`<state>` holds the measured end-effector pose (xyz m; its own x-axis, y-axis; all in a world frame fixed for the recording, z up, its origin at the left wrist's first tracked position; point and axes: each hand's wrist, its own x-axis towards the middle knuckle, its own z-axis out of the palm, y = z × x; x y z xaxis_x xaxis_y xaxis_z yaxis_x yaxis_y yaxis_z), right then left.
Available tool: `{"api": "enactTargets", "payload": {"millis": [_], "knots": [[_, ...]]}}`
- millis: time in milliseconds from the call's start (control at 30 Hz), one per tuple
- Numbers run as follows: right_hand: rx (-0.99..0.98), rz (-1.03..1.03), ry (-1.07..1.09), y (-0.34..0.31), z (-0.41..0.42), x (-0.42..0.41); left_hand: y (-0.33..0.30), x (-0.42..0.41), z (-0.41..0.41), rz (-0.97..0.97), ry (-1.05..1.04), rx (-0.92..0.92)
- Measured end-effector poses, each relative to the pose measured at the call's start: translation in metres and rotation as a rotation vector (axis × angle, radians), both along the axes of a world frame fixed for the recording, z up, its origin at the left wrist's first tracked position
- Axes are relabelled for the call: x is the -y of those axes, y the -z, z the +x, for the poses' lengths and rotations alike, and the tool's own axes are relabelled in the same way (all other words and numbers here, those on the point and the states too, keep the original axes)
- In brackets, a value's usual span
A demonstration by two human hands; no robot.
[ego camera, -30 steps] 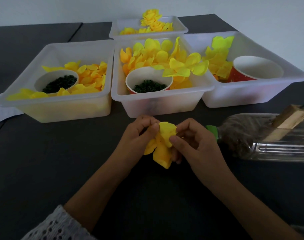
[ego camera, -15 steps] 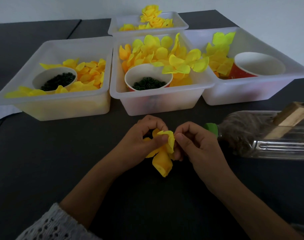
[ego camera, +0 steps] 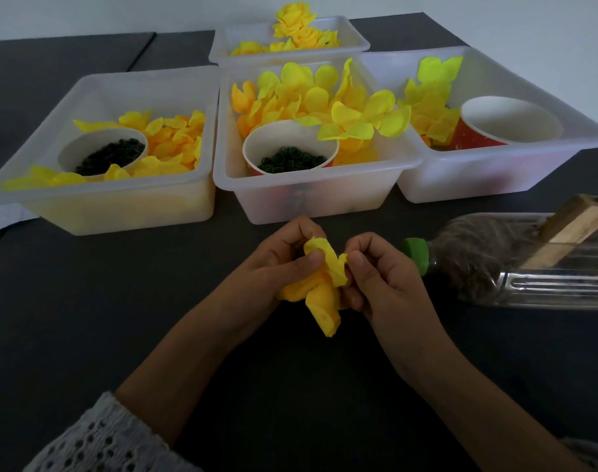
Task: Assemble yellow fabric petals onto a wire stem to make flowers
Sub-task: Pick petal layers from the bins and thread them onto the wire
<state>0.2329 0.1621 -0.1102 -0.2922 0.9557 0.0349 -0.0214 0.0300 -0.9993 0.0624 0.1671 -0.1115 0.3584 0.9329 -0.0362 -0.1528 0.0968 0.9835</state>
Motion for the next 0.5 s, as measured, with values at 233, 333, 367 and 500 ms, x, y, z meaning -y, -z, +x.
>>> {"api": "enactTargets", "payload": {"millis": [233,333,367,500], "knots": [[-0.024,-0.005,0.019,-0.0001,0.0003,-0.0003,0.0011,0.0001,-0.001,0.054,0.04,0.021],[-0.03,0.033,0.03,-0.0011,0.0019,0.0007,0.0012,-0.001,-0.0013,0.135,0.022,-0.052],[-0.038,0.029,0.032,-0.0011,0.002,0.0014,0.0015,-0.0012,-0.0014,0.143,0.025,-0.052],[-0.115,-0.06,0.03,0.0013,-0.0004,0.0025,0.0012,-0.0005,-0.001,0.099,0.065,0.019]]}}
